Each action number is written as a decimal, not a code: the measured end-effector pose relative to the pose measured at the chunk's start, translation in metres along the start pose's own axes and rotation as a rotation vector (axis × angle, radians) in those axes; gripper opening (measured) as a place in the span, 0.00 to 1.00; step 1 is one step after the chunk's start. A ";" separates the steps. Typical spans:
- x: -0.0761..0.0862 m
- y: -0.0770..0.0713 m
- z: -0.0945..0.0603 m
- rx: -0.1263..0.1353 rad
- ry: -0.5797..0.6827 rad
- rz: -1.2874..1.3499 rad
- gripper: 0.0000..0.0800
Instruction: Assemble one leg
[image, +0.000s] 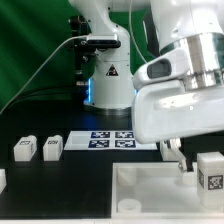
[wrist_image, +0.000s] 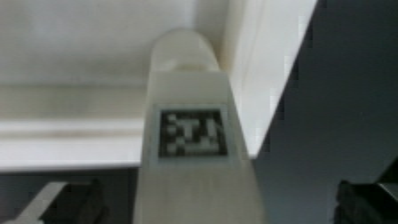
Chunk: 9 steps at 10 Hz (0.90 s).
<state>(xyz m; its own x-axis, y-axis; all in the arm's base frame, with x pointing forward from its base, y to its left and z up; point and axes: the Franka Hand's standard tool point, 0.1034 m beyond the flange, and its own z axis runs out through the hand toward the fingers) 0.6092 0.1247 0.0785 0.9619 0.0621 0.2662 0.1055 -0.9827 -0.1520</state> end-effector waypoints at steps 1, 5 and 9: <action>0.001 -0.001 0.001 0.022 -0.108 0.001 0.81; -0.003 0.009 0.001 0.039 -0.421 -0.015 0.81; 0.009 0.006 -0.001 0.027 -0.387 0.004 0.81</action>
Offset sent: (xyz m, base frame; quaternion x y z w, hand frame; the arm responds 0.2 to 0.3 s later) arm 0.0095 -0.0154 -0.0002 -0.0267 -0.2524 -0.0098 0.9672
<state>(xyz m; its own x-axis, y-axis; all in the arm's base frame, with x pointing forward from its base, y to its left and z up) 0.6185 0.1195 0.0806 0.9857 0.1249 -0.1129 0.1035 -0.9784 -0.1788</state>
